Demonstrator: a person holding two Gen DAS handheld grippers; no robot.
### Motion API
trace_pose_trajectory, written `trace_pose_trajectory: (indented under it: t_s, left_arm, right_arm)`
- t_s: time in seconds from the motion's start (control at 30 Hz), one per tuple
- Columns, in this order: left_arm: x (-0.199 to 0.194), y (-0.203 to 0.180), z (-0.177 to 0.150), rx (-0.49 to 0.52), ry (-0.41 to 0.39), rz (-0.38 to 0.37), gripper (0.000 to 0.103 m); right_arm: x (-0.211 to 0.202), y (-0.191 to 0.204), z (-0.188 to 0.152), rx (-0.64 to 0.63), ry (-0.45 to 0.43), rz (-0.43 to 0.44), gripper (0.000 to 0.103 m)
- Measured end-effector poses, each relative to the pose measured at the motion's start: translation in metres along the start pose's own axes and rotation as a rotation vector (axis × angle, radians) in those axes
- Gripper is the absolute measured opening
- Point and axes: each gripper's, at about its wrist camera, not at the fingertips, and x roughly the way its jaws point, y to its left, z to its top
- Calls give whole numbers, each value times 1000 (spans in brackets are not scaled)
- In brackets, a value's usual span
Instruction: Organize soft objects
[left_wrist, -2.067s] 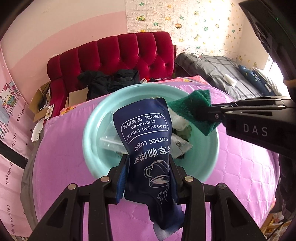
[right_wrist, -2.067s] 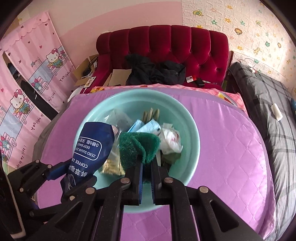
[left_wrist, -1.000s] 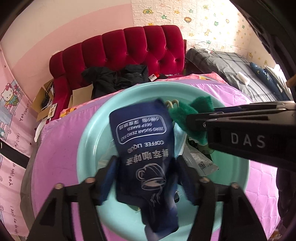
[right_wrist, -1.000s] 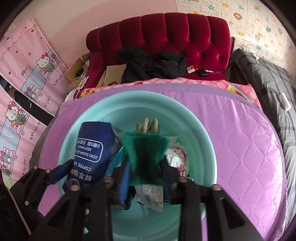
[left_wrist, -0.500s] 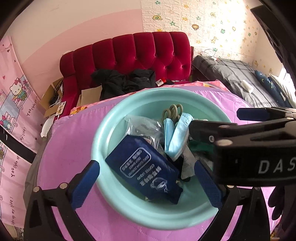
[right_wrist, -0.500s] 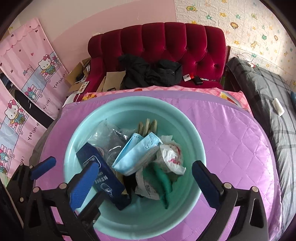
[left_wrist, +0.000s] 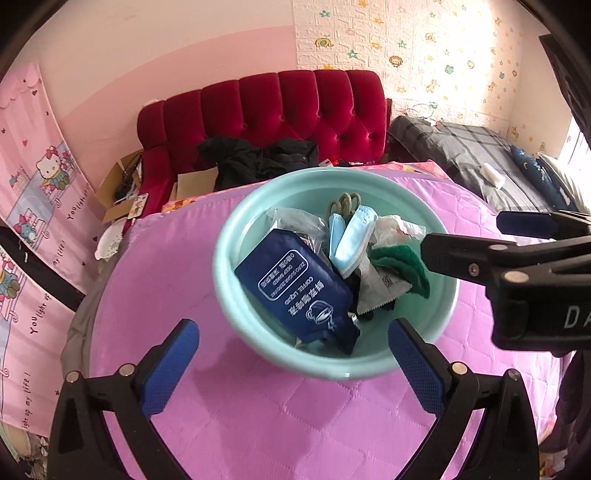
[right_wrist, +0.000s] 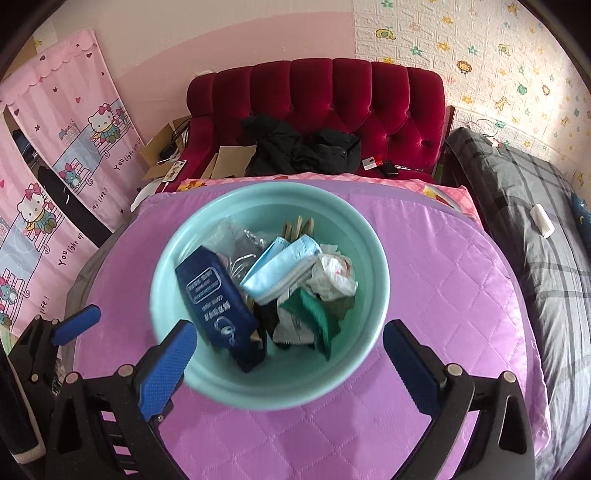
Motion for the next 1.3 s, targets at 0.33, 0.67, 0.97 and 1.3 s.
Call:
trace_pose_trajectory:
  t_s: [0.33, 0.67, 0.97, 1.3]
  left_arm:
    - [-48, -6, -28, -8, -44, 21, 103]
    - [-78, -19, -60, -20, -47, 37, 103]
    - [-87, -28, -78, -21, -60, 49, 103]
    - [-87, -31, -83, -22, -51, 54, 103]
  right_arm:
    - [-50, 6, -38, -4, -34, -13, 103]
    - [-91, 14, -89, -49, -99, -54, 103]
    - [-102, 17, -124, -61, -132, -74, 103]
    - [-97, 18, -130, -51, -120, -69, 103]
